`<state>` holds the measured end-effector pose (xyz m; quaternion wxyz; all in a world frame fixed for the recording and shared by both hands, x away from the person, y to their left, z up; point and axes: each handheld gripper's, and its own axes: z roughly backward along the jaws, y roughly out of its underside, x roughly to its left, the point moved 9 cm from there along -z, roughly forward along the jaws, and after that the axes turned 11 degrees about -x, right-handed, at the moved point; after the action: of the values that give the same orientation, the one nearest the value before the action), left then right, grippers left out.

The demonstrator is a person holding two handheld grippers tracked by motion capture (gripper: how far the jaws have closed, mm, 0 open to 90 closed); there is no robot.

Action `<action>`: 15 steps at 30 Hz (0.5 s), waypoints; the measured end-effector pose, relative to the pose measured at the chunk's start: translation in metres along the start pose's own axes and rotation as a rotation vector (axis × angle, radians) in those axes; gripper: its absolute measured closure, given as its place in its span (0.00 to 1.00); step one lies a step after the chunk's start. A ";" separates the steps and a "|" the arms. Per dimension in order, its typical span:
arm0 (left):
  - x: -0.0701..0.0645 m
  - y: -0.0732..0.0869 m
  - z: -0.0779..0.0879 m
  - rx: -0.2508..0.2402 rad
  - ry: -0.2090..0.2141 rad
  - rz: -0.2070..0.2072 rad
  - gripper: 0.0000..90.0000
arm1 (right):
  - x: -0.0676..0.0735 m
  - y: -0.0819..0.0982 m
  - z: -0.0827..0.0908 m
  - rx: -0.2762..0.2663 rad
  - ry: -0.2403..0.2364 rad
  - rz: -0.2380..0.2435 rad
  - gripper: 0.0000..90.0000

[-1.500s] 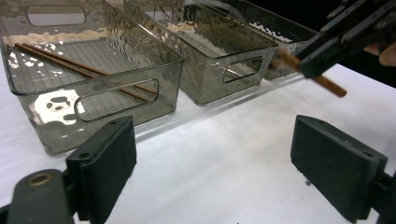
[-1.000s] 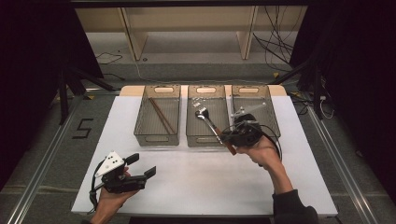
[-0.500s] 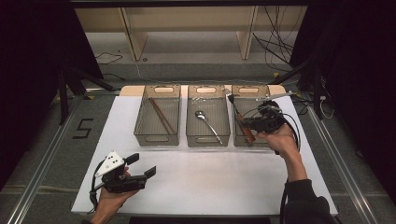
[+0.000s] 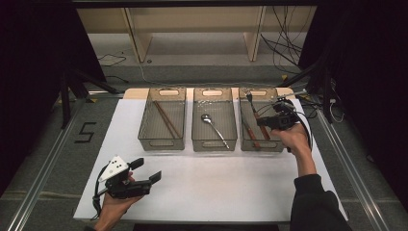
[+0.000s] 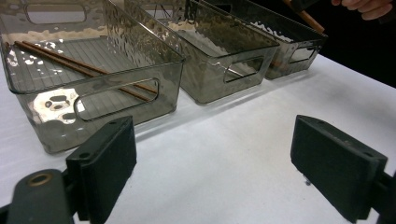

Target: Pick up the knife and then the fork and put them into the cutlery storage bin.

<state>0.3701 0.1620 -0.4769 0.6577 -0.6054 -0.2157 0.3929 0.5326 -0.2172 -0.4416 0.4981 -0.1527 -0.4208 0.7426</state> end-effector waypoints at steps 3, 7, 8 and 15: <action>0.000 0.000 0.000 -0.002 0.000 0.001 0.15 | -0.005 0.001 -0.005 0.007 0.014 -0.014 0.86; -0.001 0.000 0.000 0.003 0.005 -0.004 0.15 | -0.007 0.001 -0.008 0.007 0.028 -0.021 0.86; -0.001 0.000 0.000 0.003 0.004 -0.005 0.15 | -0.007 0.001 -0.008 0.010 0.030 -0.023 0.86; 0.000 0.000 0.002 -0.002 0.001 0.001 0.15 | -0.015 0.002 -0.013 0.015 0.058 -0.036 0.86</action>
<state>0.3686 0.1633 -0.4769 0.6572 -0.6063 -0.2152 0.3926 0.5470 -0.2240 -0.4538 0.5247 -0.1629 -0.4032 0.7318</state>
